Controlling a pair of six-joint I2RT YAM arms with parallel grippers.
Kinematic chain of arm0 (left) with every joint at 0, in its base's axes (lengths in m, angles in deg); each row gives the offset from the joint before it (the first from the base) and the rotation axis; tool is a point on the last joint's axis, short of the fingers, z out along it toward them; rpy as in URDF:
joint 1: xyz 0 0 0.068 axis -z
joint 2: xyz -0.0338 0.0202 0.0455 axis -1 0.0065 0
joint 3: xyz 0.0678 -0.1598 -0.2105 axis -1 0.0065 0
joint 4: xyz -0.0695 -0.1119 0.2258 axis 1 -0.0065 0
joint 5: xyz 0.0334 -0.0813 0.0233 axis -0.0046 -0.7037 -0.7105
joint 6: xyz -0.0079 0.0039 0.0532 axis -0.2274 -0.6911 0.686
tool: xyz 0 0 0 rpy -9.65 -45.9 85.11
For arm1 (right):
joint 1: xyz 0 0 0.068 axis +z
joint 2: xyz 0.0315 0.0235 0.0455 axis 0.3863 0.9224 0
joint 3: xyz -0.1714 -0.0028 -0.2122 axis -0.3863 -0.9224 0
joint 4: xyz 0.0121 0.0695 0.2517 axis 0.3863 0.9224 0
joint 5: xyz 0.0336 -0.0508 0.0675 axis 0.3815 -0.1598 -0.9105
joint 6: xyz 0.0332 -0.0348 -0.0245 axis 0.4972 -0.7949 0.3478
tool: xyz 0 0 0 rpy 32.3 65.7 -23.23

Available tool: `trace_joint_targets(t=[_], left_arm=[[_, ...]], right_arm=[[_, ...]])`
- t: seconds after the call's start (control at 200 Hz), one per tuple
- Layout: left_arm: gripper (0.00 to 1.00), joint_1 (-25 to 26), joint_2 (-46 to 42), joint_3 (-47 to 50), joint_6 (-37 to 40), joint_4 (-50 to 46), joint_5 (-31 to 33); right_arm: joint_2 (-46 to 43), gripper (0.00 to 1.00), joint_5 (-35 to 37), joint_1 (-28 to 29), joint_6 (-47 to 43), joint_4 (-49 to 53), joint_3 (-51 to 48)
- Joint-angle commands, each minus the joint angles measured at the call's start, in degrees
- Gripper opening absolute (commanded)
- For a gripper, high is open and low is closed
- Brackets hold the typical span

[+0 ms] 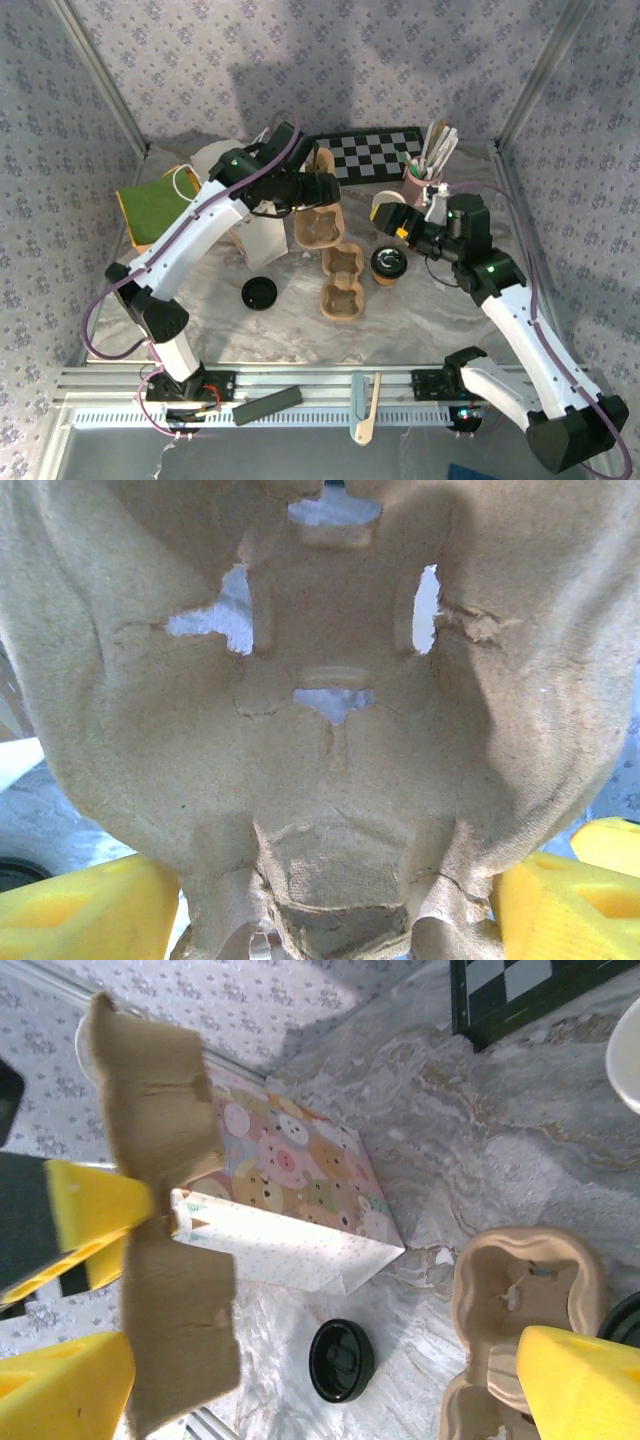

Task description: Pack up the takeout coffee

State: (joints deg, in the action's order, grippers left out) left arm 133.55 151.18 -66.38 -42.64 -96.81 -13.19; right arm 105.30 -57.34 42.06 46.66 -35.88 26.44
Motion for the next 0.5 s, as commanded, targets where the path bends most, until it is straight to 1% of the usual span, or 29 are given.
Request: trace_joint_targets(t=[0.0, 0.24, 0.495], left_arm=[[0.79, 0.5, -2.1, -4.9, 1.3, -4.4, 3.9], [0.77, -0.3, -2.0, -12.7, 2.4, -10.5, 10.7], [0.77, -4.5, -2.8, -15.0, 2.8, -15.1, 13.9]], right_arm=[[-0.7, 1.0, -2.5, -2.2, -1.8, 1.8, -0.3], [1.4, 1.0, -4.4, -3.1, -2.7, 0.8, 0.2], [2.8, 1.0, -5.1, -3.1, -3.4, 0.3, 0.5]])
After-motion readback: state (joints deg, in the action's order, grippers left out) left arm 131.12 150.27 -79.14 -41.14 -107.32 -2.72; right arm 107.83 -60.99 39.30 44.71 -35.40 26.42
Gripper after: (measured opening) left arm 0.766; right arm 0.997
